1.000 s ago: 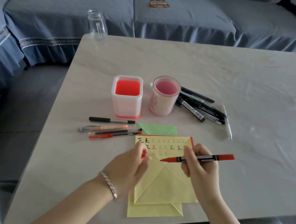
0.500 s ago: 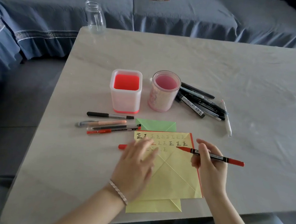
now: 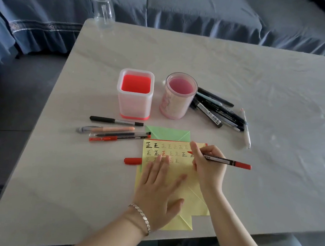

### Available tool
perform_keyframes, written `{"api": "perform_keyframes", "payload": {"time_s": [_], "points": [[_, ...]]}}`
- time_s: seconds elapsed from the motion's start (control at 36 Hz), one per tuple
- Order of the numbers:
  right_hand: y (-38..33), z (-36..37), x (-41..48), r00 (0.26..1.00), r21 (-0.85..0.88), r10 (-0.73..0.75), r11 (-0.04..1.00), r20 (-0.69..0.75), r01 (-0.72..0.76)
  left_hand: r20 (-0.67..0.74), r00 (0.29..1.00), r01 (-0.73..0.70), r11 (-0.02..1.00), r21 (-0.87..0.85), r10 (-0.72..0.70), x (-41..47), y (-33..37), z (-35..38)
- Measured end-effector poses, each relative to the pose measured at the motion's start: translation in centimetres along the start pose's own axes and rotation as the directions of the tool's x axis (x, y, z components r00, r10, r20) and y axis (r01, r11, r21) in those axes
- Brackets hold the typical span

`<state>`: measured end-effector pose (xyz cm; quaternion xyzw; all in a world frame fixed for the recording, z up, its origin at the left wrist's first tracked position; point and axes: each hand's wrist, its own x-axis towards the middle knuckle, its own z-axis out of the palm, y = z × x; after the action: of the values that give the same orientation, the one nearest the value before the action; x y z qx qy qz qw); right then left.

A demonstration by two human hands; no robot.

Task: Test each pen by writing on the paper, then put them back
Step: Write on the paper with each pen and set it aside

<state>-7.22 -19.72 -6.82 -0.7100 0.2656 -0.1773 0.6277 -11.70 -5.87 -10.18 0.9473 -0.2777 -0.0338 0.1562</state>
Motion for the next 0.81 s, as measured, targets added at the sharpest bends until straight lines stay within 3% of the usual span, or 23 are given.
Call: {"api": "perform_keyframes", "payload": {"time_s": [0.14, 0.81], "points": [[0.9, 0.9, -0.1, 0.995, -0.099, -0.057, 0.994, -0.08, 0.049, -0.014, 1.0, 0.018, 0.999, -0.043, -0.019, 0.1, 0.0, 0.0], [2.3, 0.8, 0.3, 0.99, -0.239, -0.135, 0.963, -0.043, 0.121, -0.008, 0.999, 0.037, 0.999, -0.04, -0.038, 0.1, 0.0, -0.2]]}}
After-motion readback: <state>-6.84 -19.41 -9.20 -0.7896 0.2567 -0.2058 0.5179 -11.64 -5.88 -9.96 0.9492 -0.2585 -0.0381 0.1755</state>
